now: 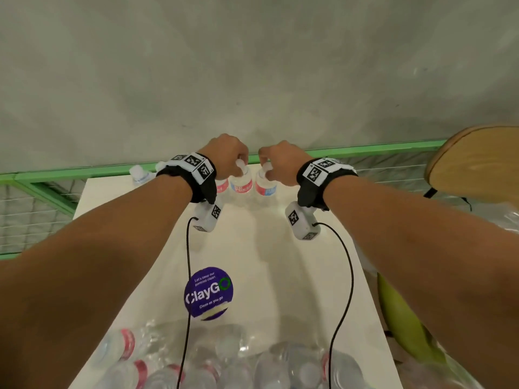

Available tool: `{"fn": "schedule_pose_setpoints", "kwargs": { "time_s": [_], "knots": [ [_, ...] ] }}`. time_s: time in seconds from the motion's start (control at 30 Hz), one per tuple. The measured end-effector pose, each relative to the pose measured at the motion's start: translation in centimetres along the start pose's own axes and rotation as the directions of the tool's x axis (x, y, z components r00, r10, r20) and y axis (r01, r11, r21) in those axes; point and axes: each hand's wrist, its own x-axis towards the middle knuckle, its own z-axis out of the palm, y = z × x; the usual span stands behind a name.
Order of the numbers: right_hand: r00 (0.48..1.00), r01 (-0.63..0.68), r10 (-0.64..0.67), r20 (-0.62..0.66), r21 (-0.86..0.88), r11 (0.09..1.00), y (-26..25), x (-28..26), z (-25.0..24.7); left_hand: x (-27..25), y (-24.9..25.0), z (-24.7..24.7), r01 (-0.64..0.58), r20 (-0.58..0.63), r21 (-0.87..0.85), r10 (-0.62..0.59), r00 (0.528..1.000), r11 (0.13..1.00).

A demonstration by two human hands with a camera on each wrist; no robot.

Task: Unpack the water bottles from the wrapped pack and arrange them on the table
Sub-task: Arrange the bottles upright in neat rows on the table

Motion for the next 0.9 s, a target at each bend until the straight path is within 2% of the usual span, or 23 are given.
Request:
{"fn": "schedule_pose_setpoints", "kwargs": {
  "time_s": [0.33,0.5,0.7,0.9],
  "knots": [
    [0.999,0.042,-0.042,-0.014,0.019,0.999,0.8,2.7,1.6,2.1,-1.8,1.7,0.0,0.015,-0.007,0.0,1.0,1.0],
    [0.998,-0.042,0.04,-0.055,-0.035,0.998,0.6,2.8,2.0,2.0,-2.1,1.6,0.057,0.003,-0.041,-0.057,0.998,0.998],
    [0.997,0.027,-0.023,-0.079,0.048,0.998,0.8,3.3,2.2,1.9,-1.8,1.9,0.045,-0.011,-0.014,-0.045,0.999,0.999],
    [0.997,-0.011,0.019,-0.07,0.116,0.993,1.1,3.5,2.7,2.0,-2.1,2.5,0.045,-0.035,-0.029,-0.046,0.998,0.999]
  ]
}}
